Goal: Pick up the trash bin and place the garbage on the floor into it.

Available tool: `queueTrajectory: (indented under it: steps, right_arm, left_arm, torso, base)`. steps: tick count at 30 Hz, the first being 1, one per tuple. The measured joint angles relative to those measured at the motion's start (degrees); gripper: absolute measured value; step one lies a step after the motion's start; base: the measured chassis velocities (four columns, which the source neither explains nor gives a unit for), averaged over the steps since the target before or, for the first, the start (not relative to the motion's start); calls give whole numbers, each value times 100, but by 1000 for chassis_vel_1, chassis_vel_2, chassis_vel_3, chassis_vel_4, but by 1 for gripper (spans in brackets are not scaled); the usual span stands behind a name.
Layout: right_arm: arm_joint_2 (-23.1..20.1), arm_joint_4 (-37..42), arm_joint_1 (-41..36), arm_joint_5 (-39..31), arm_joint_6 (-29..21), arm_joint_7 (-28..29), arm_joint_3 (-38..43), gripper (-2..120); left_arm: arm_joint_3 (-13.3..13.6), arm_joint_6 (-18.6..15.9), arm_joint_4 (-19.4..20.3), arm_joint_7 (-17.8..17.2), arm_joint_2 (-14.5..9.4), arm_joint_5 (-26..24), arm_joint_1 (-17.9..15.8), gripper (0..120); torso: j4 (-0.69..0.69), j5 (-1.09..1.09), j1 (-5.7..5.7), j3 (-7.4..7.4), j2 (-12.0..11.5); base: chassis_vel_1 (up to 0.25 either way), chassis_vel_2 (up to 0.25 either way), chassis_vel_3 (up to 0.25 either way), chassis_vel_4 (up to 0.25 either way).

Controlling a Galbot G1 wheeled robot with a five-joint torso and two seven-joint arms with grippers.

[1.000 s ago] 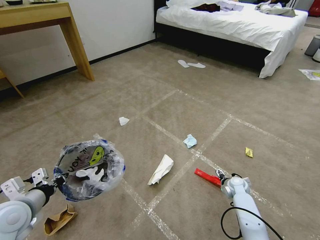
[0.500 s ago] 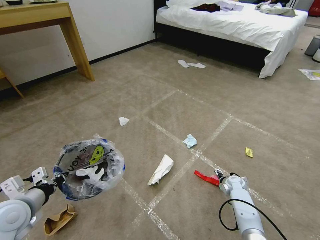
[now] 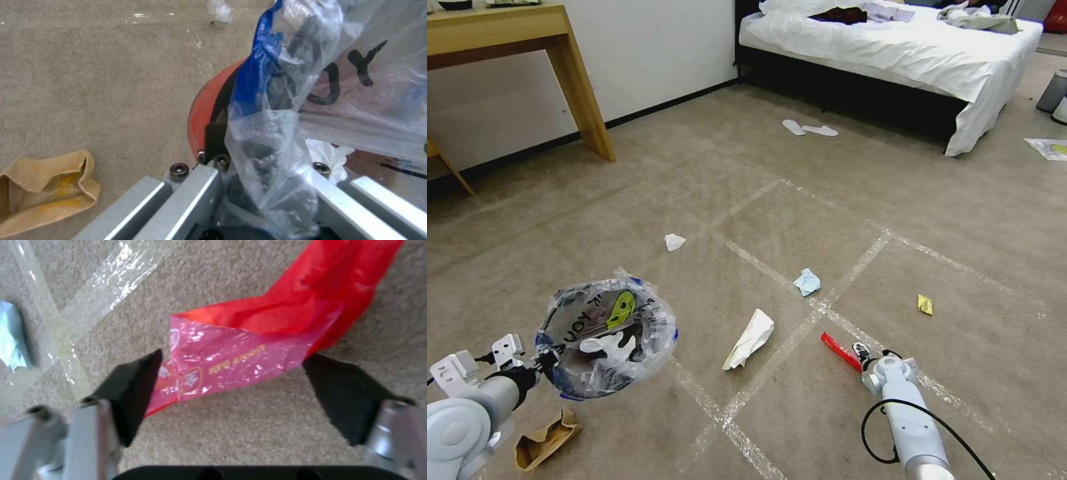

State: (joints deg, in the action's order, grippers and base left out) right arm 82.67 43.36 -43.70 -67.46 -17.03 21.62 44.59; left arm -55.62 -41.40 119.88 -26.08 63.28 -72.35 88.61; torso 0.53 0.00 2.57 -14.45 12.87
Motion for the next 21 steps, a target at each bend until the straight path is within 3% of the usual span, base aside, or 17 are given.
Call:
queueTrajectory:
  steps: [5, 7, 12, 14, 21]
  right_arm:
    - [-1, -32, -35, 95, 23, -65, 11, 61]
    - [-17, -41, -57, 143, 37, -97, 10, 49]
    - [-37, -32, -103, 157, 43, -112, -1, 36]
    - [-61, -20, -136, 179, 44, -145, -17, 22]
    - [-83, -23, -238, 327, 44, -260, -129, 2]
  left_arm:
    - [12, 9, -33, 0, 4, 17, -1, 0]
    - [13, 19, -57, 9, 7, 41, 3, 0]
    - [30, 40, -70, 17, 22, 64, 4, 0]
    - [57, 47, -70, 19, 32, 70, -4, 0]
    - [74, 50, -70, 22, 63, 98, 1, 0]
  torso:
    - [0, 0, 0, 0, 0]
    - [0, 0, 0, 0, 0]
    - [0, 0, 0, 0, 0]
    - [0, 0, 0, 0, 0]
    - [0, 0, 0, 0, 0]
  base:
    - [0, 0, 0, 0]
    - [0, 0, 0, 0]
    - [0, 0, 0, 0]
    - [0, 0, 0, 0]
    - [0, 0, 0, 0]
